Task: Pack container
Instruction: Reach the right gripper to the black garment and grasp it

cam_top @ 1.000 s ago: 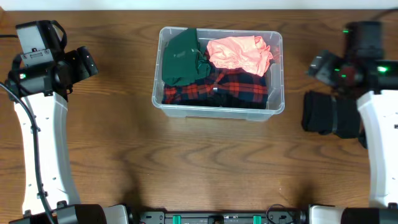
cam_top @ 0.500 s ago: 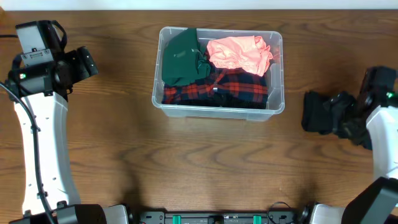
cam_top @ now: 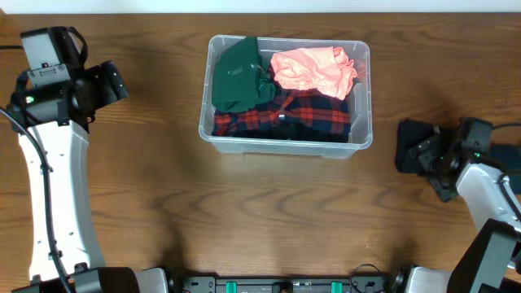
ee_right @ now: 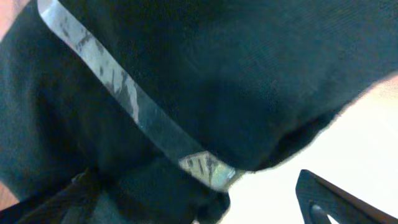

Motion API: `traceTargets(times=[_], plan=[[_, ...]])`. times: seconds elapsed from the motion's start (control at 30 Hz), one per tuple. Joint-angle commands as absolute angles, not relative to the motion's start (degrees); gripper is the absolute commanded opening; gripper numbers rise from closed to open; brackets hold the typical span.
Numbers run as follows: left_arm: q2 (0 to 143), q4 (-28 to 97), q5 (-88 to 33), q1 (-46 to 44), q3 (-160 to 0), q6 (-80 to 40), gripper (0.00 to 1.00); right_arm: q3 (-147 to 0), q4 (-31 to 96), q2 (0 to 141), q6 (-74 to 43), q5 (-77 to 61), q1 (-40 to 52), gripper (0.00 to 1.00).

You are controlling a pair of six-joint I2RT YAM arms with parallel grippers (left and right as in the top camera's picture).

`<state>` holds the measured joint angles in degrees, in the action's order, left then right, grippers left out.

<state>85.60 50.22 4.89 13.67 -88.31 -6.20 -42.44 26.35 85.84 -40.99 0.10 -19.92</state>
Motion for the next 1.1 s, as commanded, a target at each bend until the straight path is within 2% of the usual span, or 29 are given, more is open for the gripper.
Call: traceTargets(times=[0.0,0.07,0.17,0.23,0.27,0.3,0.33,0.37,0.53,0.67,0.87,1.07], plan=[[85.82,50.35,4.99,13.80,-88.18,-6.31,0.98,-39.86,22.24,85.78,-41.21,-0.10,-20.23,0.94],[85.82,50.35,4.99,13.80,-88.18,-6.31,0.98,-38.22,18.11,86.11,-40.34,-0.82,-20.23,0.90],[85.82,50.35,4.99,13.80,-88.18,-6.31,0.98,-36.75,13.89,86.70,-38.15,-1.15,-20.18,0.77],[85.82,50.35,4.99,13.80,-88.18,-6.31,0.98,-36.62,12.14,87.20,-35.97,-1.15,-20.18,0.59],[85.82,50.35,4.99,13.80,-88.18,-6.31,0.98,-36.62,11.38,87.29,-34.92,-1.15,-20.18,0.39],[85.82,50.35,4.99,13.80,-88.18,-6.31,0.98,-36.64,10.79,87.29,-34.15,-1.17,-20.18,0.25],[85.82,50.35,4.99,13.80,-88.18,-6.31,0.98,-36.67,10.20,87.22,-33.74,-1.34,-20.18,0.06],[85.82,50.35,4.97,13.80,-88.18,-6.31,0.98,-36.75,9.65,87.09,-33.36,-2.02,-20.18,0.01],[85.82,50.35,4.99,13.80,-88.18,-6.31,0.98,-39.62,10.83,84.84,-29.98,-6.50,-20.18,0.01],[85.82,50.35,4.99,13.80,-88.18,-6.31,0.98,-45.87,17.23,80.20,-25.93,-10.35,-20.18,0.01],[85.82,50.35,4.99,13.80,-88.18,-6.31,0.98,-58.39,27.57,73.43,-16.56,-26.00,-19.97,0.01],[85.82,50.35,4.99,13.80,-88.18,-6.31,0.98,-63.86,28.67,69.93,-11.31,-37.41,-13.85,0.01]])
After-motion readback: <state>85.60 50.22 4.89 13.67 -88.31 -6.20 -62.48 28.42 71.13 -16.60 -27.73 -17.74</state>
